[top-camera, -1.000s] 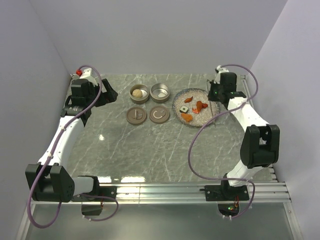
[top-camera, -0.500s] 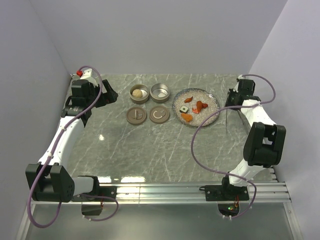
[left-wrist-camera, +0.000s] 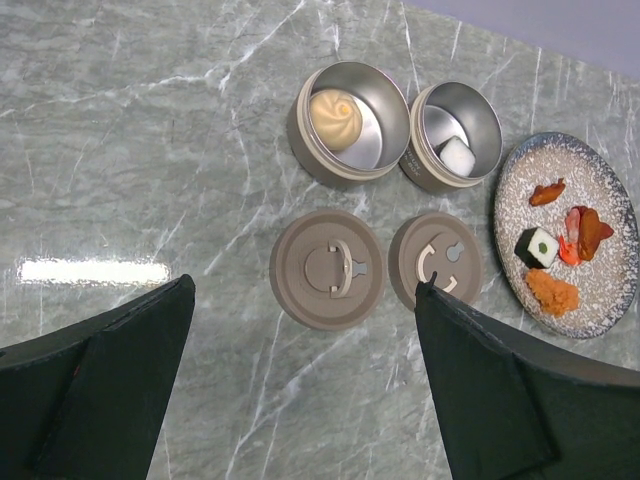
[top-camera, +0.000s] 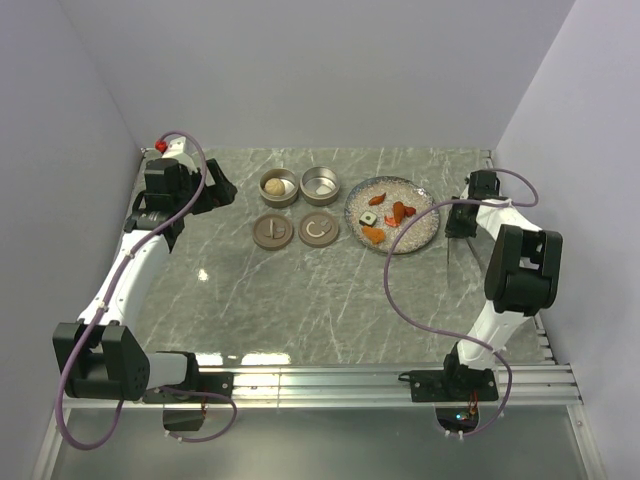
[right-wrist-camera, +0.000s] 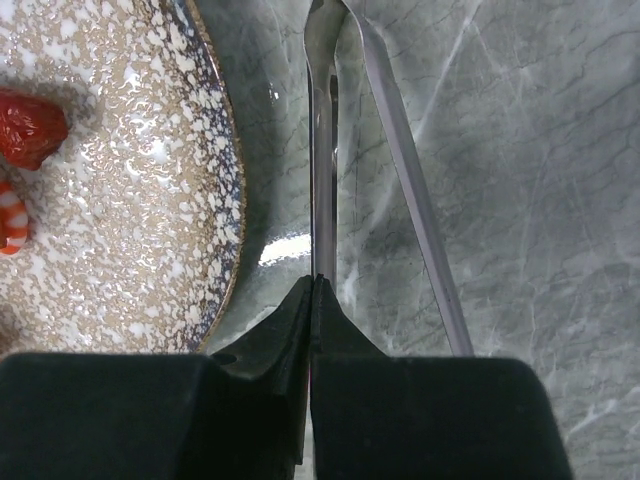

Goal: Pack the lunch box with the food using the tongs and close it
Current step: Put down the clamp, then grab the clamp with the right arm

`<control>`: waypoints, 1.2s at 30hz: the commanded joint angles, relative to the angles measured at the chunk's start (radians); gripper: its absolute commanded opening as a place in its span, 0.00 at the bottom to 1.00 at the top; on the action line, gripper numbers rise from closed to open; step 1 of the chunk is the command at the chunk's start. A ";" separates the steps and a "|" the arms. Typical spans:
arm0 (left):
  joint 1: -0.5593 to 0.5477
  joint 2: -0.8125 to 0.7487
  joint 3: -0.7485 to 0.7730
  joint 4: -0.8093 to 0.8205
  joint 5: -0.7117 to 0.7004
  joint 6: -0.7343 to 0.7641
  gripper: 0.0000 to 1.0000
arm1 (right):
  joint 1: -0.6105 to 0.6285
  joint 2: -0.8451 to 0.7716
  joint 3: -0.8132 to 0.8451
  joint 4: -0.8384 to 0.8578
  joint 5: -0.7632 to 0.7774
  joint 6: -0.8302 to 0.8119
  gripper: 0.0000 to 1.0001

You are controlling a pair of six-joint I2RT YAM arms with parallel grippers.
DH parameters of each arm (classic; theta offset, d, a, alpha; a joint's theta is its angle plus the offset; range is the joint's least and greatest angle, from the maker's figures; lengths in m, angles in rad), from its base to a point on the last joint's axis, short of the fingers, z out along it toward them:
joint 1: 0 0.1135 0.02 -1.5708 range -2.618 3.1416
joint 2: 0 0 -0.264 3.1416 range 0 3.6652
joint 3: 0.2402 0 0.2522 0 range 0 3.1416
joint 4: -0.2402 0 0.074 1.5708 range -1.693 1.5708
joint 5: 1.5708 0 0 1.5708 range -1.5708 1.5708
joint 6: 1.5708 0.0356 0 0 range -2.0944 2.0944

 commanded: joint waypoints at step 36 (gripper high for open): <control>-0.003 -0.021 0.003 0.031 -0.003 0.025 0.99 | -0.006 0.003 0.088 -0.239 0.103 -0.106 0.92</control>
